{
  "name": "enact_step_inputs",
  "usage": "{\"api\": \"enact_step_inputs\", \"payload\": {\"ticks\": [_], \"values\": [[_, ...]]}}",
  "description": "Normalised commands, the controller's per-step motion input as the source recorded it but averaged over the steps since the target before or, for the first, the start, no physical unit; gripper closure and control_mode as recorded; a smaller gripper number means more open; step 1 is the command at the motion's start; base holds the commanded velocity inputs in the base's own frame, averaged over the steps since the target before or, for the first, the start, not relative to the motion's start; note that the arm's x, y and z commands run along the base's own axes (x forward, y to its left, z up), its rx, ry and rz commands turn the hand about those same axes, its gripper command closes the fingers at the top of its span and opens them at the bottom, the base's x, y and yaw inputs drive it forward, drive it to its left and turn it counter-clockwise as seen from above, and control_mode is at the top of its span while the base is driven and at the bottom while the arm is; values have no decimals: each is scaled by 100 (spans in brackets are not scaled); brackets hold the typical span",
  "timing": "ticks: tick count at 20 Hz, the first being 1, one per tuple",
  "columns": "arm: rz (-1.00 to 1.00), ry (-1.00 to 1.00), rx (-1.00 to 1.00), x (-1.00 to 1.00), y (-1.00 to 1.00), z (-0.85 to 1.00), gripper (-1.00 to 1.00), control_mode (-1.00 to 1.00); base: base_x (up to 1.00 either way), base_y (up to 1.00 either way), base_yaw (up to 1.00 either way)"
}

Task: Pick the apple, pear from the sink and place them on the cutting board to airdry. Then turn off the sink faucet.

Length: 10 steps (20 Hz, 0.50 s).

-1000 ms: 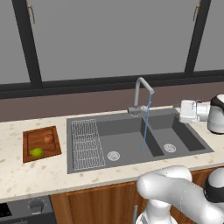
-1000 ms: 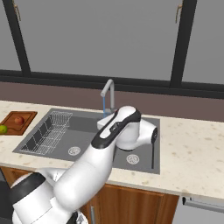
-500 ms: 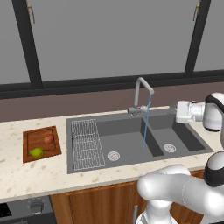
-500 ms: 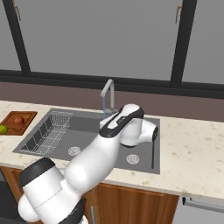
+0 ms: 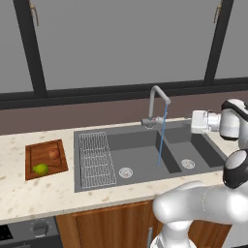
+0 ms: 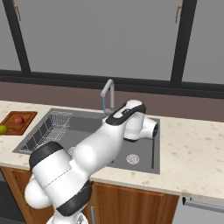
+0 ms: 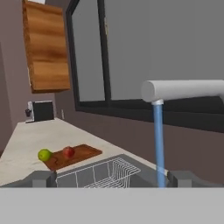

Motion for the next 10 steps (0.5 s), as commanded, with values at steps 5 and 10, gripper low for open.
{"api": "enact_step_inputs", "payload": {"ticks": [5, 10], "values": [[1, 0, 1, 25, -13, -17, -100, -100, 0, 0, 0], [1, 0, 0, 30, -7, -13, -100, -100, 0, 0, 0]]}}
